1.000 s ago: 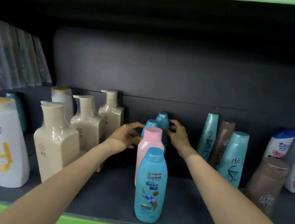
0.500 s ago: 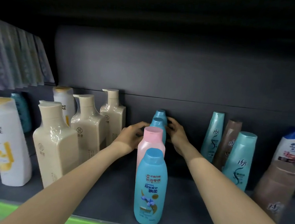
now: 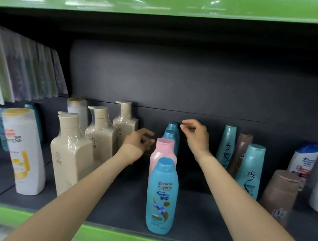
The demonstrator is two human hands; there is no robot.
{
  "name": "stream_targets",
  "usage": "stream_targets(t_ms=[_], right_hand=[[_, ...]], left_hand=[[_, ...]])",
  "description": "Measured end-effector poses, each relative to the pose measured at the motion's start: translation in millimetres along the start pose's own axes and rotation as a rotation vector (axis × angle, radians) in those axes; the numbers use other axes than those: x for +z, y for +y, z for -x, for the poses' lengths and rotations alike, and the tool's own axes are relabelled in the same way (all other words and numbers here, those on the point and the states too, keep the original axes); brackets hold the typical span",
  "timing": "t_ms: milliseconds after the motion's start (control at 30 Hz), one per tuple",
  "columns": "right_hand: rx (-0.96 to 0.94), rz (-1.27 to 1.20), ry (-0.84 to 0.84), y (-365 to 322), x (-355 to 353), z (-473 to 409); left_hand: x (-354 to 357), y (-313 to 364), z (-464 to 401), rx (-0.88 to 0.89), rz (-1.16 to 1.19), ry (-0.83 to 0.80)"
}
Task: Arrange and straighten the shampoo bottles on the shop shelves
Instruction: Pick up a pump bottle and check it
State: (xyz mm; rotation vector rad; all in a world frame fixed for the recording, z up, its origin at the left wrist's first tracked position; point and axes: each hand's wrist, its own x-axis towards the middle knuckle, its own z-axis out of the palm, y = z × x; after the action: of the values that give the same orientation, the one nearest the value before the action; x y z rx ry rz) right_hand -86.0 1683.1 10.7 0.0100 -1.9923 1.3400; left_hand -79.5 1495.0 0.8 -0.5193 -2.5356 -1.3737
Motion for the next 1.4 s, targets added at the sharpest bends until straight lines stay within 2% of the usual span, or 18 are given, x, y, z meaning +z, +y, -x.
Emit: stream_targets(t_ms=[100, 300, 467, 600, 700, 800, 933, 1000, 1400], right_hand=[[-0.056, 0.075, -0.103, -32, -7, 8], [-0.045, 0.119, -0.415, -101, 3, 36], [-0.204, 0.137, -0.463, -145, 24, 69], [-0.230, 0.189, -0.472, -163, 57, 97], [-0.177, 0.237, -0.486, -168, 84, 116], [-0.085, 0.235, -0.486, -171, 106, 136], [-0.065, 0.201, -0.318, -179, 130, 155], [-0.092, 0.194, -0.257, -185, 139, 160], [-0.193, 0.418, -0.077, -202, 166, 166]], left_hand=[[-12, 6, 15, 0.038, -0.033, 0.114], [-47, 15, 62, 0.214, -0.208, 0.273], [-87, 11, 100, 0.295, -0.247, 0.418], [-124, -15, 115, 0.299, -0.262, 0.523], [-149, -39, 118, 0.274, -0.272, 0.485], [-168, -57, 118, 0.225, -0.237, 0.350], [-178, -75, 114, 0.209, -0.229, 0.122], [-179, -82, 114, 0.229, -0.197, 0.065], [-192, -103, 128, 0.379, 0.014, 0.113]])
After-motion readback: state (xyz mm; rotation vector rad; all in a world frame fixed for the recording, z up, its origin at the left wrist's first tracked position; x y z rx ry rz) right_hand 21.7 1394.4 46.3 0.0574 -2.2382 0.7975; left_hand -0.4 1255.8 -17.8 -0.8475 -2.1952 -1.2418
